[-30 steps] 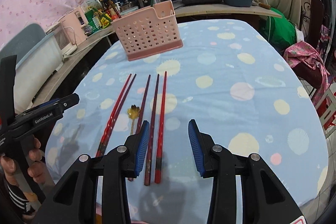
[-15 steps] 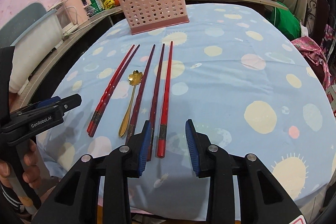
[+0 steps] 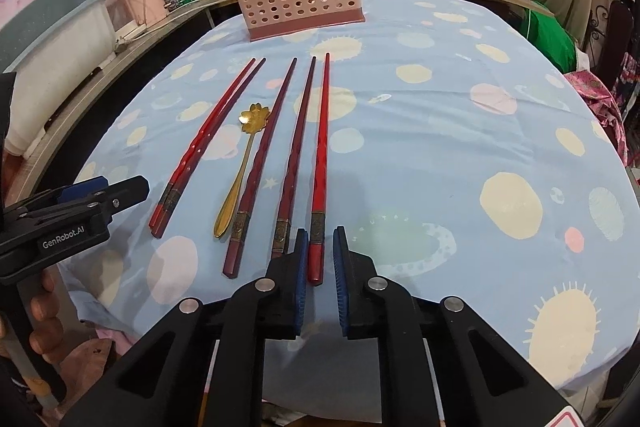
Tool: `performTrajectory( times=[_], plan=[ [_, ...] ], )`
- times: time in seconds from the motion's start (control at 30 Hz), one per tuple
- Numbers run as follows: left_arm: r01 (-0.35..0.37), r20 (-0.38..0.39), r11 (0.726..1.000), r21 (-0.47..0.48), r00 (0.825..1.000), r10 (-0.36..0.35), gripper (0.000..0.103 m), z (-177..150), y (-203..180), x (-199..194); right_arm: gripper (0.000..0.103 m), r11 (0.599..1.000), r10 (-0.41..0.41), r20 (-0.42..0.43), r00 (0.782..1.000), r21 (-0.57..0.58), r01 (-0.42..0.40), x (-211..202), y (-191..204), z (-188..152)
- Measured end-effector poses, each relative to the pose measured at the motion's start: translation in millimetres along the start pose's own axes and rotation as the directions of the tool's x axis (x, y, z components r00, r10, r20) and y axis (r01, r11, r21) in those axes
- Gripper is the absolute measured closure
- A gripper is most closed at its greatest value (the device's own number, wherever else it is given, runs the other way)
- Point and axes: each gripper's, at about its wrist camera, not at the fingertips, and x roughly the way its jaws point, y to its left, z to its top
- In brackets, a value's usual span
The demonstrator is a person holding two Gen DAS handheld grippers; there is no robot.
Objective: Organize utensils
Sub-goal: 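Lower the right tool and close it on a red chopstick, then close the left tool on a red chopstick while the right tool holds its chopstick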
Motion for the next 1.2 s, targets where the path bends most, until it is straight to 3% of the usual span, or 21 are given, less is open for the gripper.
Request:
performTrajectory(
  times=[0.63, 0.7, 0.87, 1.03, 1.1, 1.2],
  plan=[
    [0.022, -0.024, 1.000, 0.011, 0.999, -0.022, 0.039, -2, -10, 13, 0.096, 1.000, 0.010, 0.003, 1.000, 0.020, -0.010, 0, -4, 0],
    [0.020, -0.034, 1.000, 0.019, 0.999, -0.020, 0.047, -3, -12, 15, 0.096, 1.000, 0.010, 0.003, 1.000, 0.021, -0.010, 0, -3, 0],
    [0.010, -0.022, 0.999, 0.036, 1.000, -0.010, 0.052, -4, -15, 15, 0.096, 1.000, 0.010, 0.004, 1.000, 0.021, -0.010, 0, -4, 0],
    [0.020, -0.023, 0.999, 0.028, 1.000, -0.019, 0.076, -2, -12, 13, 0.096, 1.000, 0.010, 0.003, 1.000, 0.020, -0.010, 0, -4, -1],
    [0.032, -0.027, 0.999, 0.021, 0.999, -0.031, 0.091, -2, -10, 13, 0.096, 1.000, 0.010, 0.003, 1.000, 0.020, -0.010, 0, -4, -1],
    [0.047, -0.032, 0.999, 0.011, 0.998, -0.047, 0.094, -2, -8, 13, 0.096, 1.000, 0.010, 0.004, 1.000, 0.021, -0.010, 0, -4, -1]
  ],
)
